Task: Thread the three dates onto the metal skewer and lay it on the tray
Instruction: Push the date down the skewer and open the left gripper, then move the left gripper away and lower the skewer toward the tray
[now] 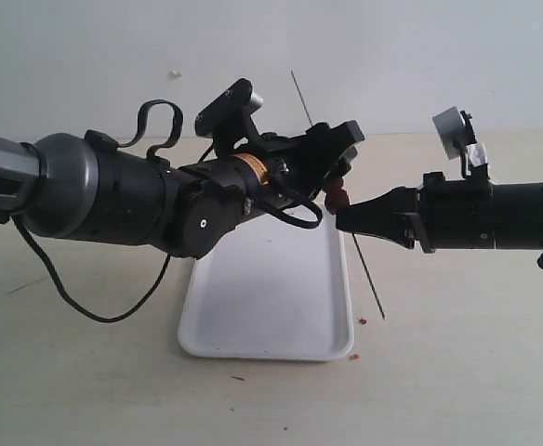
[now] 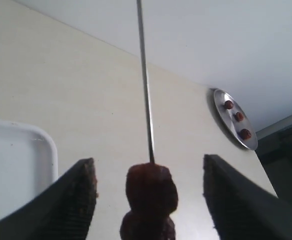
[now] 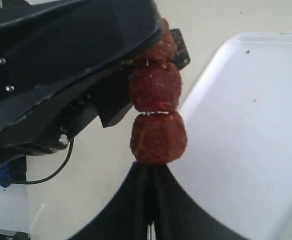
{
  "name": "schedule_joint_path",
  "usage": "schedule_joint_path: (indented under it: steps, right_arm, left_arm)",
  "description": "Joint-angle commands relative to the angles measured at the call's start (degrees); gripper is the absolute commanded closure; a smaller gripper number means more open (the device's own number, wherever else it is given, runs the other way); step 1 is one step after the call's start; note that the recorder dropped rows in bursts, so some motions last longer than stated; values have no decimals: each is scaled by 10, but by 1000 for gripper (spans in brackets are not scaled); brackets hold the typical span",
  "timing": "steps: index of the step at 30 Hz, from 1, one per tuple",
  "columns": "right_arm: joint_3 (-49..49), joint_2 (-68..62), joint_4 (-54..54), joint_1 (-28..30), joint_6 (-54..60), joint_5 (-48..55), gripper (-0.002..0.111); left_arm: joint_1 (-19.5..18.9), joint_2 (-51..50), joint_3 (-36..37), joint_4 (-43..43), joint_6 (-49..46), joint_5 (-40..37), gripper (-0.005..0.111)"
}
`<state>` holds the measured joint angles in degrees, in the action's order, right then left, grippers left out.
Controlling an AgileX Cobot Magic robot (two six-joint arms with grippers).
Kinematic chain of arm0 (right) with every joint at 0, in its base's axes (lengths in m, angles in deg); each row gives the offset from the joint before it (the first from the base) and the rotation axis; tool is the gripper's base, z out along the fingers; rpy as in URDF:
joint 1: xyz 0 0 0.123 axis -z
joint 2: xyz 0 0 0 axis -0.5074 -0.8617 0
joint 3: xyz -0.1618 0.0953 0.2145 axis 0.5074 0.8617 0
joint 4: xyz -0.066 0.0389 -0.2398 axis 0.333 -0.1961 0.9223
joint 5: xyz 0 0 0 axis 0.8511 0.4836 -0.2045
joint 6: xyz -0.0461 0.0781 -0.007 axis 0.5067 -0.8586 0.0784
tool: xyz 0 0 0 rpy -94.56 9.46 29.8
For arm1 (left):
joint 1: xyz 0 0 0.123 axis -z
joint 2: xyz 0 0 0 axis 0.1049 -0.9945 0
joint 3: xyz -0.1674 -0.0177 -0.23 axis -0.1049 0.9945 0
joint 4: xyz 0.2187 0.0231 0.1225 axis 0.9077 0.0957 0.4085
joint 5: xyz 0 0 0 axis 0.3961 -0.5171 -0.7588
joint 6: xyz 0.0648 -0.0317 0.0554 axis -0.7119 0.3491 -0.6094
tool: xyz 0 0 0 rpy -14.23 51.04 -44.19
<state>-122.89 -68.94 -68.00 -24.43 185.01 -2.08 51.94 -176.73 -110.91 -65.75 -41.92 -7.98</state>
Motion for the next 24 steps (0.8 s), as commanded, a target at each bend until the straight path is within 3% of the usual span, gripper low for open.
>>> schedule_joint_path:
  steps: [1,6,12,24]
  right_arm:
    - [-5,-1,0,-1,11,-2,108]
    - [-5,-1,0,-1,15,-1,108]
    - [-5,-1,0,-1,15,-8,108]
    - [-5,-1,0,-1,22,-55,108]
  left_arm:
    - [-14,-5,1,4,-3,1,45]
    - [-34,-2,1,6,-18,-26,45]
    - [-61,17,1,6,-105,-93,45]
    - [-58,137,18,8,-263,-175,45]
